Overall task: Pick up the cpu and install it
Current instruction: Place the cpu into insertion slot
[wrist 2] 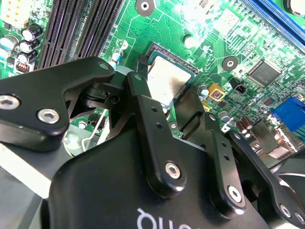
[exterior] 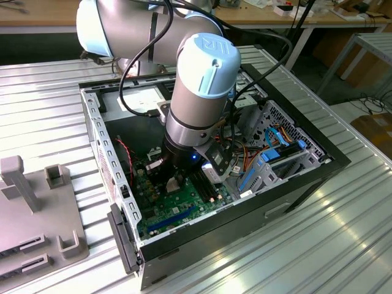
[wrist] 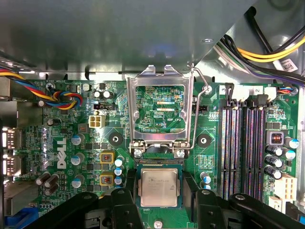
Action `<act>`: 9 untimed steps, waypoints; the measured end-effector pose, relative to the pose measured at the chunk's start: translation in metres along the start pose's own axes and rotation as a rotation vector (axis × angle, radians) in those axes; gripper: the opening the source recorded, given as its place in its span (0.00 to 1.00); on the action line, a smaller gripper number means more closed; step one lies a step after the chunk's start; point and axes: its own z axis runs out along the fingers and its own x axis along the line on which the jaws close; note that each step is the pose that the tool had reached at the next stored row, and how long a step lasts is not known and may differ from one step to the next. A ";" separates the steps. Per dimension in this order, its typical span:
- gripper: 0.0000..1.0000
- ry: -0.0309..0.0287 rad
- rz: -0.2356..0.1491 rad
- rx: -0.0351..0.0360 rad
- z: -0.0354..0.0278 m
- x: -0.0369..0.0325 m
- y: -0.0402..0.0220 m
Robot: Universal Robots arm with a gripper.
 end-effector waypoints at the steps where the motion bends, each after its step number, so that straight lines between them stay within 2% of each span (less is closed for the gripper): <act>1: 0.47 0.0000 0.000 0.0001 0.0000 0.0000 0.0000; 9: 0.47 0.0000 0.000 0.0001 0.0001 0.0000 0.0000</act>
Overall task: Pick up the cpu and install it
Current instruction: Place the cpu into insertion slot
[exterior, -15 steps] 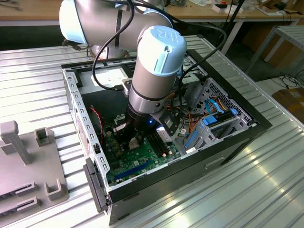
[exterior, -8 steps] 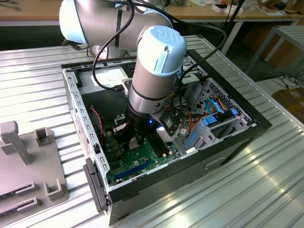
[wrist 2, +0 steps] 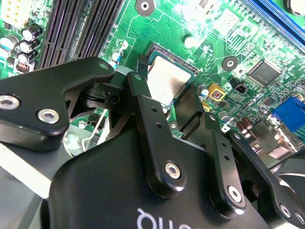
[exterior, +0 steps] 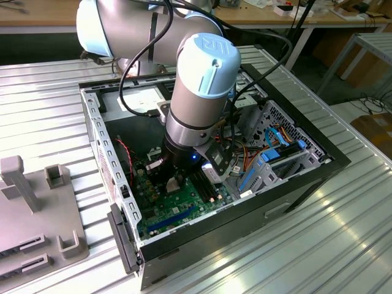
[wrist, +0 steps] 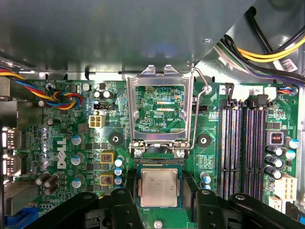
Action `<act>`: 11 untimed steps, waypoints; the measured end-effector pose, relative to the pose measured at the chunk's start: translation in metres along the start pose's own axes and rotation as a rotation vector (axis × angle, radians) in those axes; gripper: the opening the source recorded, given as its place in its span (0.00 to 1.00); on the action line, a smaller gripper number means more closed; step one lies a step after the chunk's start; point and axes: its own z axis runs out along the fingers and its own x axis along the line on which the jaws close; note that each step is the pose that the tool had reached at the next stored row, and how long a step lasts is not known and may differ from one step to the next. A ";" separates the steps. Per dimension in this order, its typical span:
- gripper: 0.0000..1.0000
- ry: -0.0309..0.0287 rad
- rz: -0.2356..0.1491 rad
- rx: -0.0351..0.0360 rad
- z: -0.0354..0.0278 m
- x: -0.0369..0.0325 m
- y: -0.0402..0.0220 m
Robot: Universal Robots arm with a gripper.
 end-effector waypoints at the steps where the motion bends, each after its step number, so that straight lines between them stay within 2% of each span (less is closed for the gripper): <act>1: 0.47 0.0000 0.000 0.0000 0.0000 0.0000 0.0000; 11: 0.47 0.0000 0.000 0.0000 0.0002 0.0000 0.0000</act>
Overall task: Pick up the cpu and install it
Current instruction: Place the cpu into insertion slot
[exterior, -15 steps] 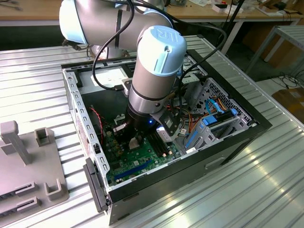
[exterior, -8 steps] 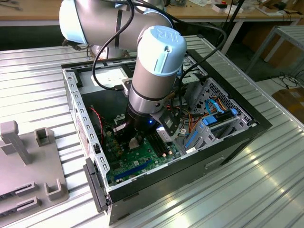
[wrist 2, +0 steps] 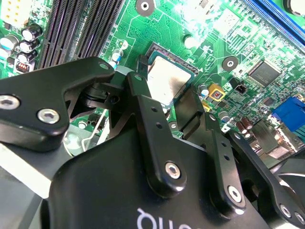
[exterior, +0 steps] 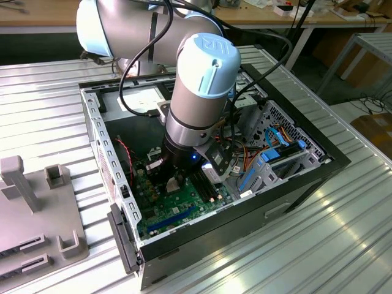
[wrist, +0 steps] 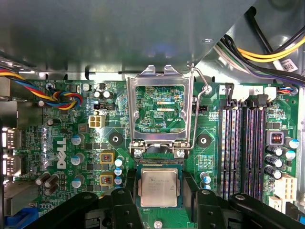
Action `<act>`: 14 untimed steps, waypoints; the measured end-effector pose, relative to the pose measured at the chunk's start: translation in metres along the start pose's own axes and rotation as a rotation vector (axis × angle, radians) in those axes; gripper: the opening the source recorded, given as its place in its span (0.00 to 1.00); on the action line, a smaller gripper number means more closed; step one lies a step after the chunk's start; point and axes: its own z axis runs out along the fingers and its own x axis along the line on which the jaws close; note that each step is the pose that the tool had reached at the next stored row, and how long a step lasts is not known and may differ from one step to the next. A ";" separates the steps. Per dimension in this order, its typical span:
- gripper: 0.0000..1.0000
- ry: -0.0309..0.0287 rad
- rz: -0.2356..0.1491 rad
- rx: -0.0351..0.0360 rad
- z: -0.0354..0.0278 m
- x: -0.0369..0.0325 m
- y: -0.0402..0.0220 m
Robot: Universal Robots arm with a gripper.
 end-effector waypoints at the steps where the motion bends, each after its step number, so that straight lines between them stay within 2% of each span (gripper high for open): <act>1: 0.47 0.0000 0.000 0.0000 0.0000 0.0000 0.0000; 14: 0.47 0.0001 0.001 0.0001 0.0004 -0.0020 -0.0001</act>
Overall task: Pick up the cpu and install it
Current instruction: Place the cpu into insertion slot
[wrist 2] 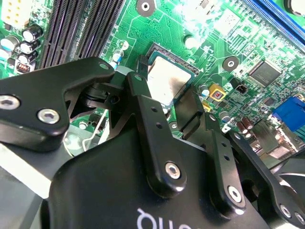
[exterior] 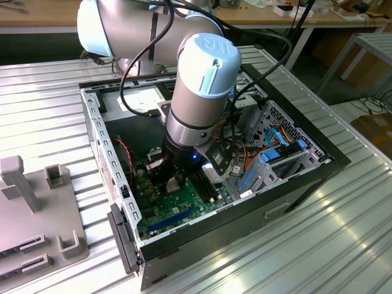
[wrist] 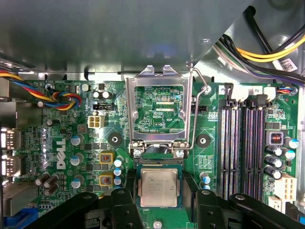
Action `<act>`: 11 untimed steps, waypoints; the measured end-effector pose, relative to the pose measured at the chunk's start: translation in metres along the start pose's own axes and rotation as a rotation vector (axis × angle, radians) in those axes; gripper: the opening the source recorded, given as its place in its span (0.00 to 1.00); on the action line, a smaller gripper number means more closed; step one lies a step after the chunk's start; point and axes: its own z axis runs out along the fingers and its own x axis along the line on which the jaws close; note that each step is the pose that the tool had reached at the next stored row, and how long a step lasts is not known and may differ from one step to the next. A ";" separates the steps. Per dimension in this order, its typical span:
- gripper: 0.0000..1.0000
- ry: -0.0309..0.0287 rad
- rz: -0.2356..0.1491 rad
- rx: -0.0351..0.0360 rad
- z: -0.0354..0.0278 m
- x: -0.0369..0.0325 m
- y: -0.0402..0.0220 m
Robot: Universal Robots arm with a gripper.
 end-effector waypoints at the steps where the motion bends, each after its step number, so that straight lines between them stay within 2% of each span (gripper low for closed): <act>1: 0.47 0.0000 0.000 0.0000 0.0000 0.0000 0.0000; 11: 0.47 0.0007 -0.004 -0.0013 0.0003 0.0009 -0.0010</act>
